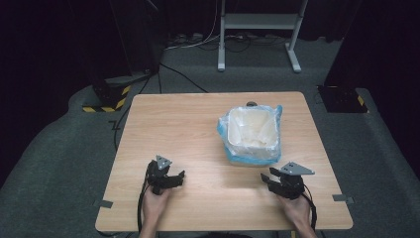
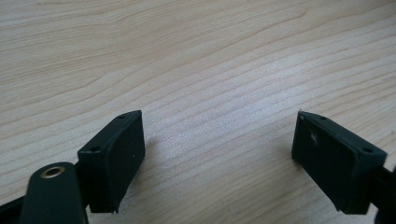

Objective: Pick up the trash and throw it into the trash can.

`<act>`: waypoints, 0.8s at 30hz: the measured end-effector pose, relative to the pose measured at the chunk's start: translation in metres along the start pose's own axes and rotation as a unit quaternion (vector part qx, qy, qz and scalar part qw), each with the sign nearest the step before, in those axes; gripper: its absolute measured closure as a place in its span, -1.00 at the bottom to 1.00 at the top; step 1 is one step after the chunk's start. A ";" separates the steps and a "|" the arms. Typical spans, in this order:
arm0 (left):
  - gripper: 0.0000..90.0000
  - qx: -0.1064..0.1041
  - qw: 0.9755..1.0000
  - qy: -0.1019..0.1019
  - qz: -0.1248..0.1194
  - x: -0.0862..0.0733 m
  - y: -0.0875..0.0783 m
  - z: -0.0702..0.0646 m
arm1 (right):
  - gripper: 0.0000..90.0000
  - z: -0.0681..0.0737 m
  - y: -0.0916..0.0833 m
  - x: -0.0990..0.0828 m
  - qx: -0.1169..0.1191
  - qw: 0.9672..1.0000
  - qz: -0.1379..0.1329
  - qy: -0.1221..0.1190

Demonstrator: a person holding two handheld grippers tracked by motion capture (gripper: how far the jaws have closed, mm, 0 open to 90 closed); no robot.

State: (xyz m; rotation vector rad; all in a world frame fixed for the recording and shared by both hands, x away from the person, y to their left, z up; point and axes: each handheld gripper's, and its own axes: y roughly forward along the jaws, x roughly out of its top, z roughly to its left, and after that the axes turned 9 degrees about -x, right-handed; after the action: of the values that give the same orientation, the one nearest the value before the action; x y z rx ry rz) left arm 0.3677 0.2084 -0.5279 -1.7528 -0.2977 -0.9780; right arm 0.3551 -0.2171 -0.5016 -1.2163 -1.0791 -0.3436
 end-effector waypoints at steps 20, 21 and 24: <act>-0.62 0.000 1.000 0.000 0.000 0.000 0.000 0.000 | 0.13 0.000 0.021 -0.007 -0.032 0.999 0.040 -0.018; -0.62 0.000 1.000 0.000 0.000 0.000 0.000 0.000 | 0.13 0.000 0.022 -0.008 -0.032 0.998 0.042 -0.017; -0.62 0.000 1.000 0.000 0.000 0.000 0.000 0.000 | 0.07 0.000 0.024 -0.010 -0.033 0.998 0.042 -0.020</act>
State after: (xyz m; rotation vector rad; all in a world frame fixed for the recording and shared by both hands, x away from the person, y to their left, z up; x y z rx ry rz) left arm 0.3677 0.2084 -0.5279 -1.7522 -0.2973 -0.9781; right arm 0.3671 -0.2111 -0.5238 -1.3285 -1.0535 -0.2928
